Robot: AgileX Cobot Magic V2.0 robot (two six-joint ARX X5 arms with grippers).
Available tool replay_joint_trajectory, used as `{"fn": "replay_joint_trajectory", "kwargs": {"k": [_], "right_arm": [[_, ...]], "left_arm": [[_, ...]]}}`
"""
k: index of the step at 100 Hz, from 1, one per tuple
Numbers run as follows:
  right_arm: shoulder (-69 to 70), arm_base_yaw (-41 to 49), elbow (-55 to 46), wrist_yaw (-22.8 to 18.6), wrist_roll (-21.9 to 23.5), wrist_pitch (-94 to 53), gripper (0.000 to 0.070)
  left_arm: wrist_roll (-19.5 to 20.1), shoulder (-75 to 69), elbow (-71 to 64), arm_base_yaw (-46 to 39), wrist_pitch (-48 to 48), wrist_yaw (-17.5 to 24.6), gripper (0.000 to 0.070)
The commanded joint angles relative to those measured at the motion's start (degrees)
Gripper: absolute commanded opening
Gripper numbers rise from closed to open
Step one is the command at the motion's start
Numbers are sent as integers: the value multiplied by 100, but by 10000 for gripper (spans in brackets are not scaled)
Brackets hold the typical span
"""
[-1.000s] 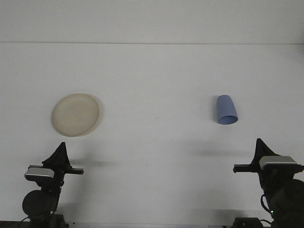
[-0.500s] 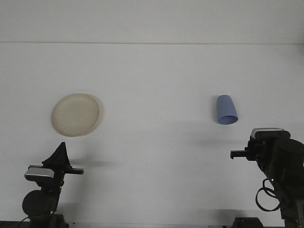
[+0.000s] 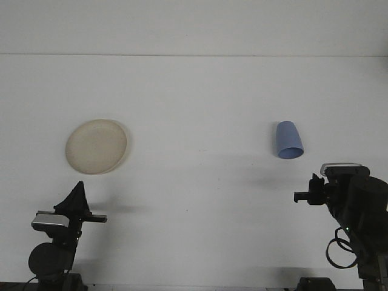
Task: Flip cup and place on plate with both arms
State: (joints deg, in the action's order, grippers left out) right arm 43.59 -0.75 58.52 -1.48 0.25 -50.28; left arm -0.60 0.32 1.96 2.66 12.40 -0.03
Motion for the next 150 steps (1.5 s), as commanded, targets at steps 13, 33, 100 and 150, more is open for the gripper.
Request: {"fn": "replay_joint_trajectory", "kwargs": {"k": [13,33,100,150], "right_arm": [[35,0,109,-2,-4,52,422],[129,-2,107,0,15,223,421],[2229,-341,-592,-752,0,2802,421],[2249,-813,-3051,-748,247,6161,421]], "left_arm": [[-11,-13,-116,-7,55,4,11],[-11,-13,-116,-7,55,4,11],[-11,-13,-116,-7,55,4,11],[-11,-13,-116,-7,55,4,11]]}}
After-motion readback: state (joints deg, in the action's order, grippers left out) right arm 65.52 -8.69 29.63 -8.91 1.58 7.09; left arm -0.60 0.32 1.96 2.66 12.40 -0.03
